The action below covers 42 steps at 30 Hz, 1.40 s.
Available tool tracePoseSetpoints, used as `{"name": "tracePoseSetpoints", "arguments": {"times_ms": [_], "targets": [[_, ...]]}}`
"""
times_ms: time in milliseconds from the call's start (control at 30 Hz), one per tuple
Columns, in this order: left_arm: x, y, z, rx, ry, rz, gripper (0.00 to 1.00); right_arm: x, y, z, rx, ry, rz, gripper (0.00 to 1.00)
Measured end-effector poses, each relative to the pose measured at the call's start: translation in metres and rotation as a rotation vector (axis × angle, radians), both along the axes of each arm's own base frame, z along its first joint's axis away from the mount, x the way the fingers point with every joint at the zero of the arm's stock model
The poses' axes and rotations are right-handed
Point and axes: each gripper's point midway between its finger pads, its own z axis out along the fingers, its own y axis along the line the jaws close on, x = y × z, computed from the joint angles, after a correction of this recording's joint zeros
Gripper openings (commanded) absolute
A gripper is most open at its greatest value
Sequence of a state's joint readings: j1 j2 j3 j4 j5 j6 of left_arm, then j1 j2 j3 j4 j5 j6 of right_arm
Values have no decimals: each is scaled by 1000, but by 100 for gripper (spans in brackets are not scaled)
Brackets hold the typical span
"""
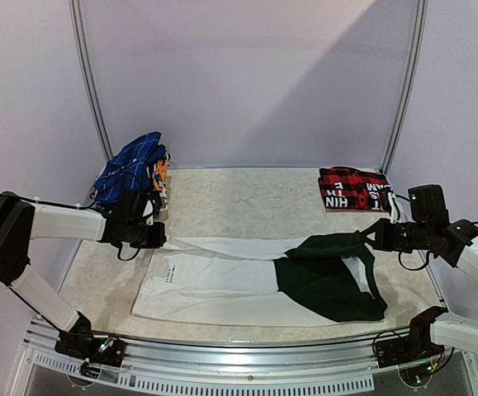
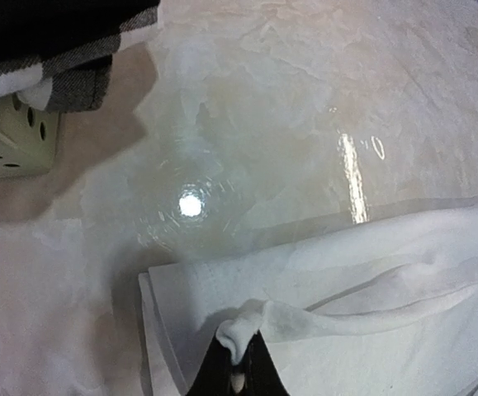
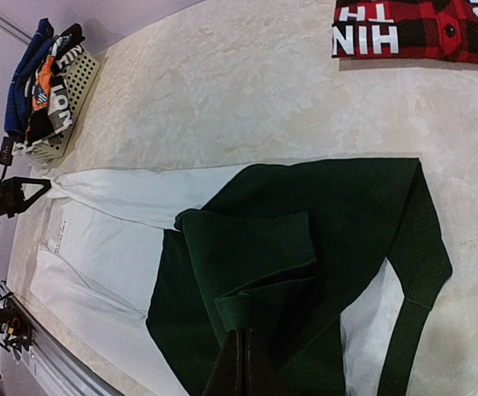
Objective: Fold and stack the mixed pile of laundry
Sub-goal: Fold the 1/3-folded T-shirt at the center of the board.
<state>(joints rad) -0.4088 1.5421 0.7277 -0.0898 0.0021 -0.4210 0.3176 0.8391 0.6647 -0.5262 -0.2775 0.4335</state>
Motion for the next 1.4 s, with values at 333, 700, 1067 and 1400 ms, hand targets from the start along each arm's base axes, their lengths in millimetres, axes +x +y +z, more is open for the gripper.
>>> {"name": "tracePoseSetpoints", "arguments": {"times_ms": [333, 700, 1067, 1400], "targets": [[-10, 4, -8, 21, 13, 9, 6, -4, -12, -20, 2, 68, -103, 0], [-19, 14, -13, 39, -1, 46, 7, -26, -25, -47, 21, 137, -190, 0], [-16, 17, -1, 27, -48, 74, 3, -29, -29, -15, 55, 66, -211, 0], [-24, 20, -4, 20, -42, 82, 6, -39, -33, -5, 80, 48, -231, 0]]}}
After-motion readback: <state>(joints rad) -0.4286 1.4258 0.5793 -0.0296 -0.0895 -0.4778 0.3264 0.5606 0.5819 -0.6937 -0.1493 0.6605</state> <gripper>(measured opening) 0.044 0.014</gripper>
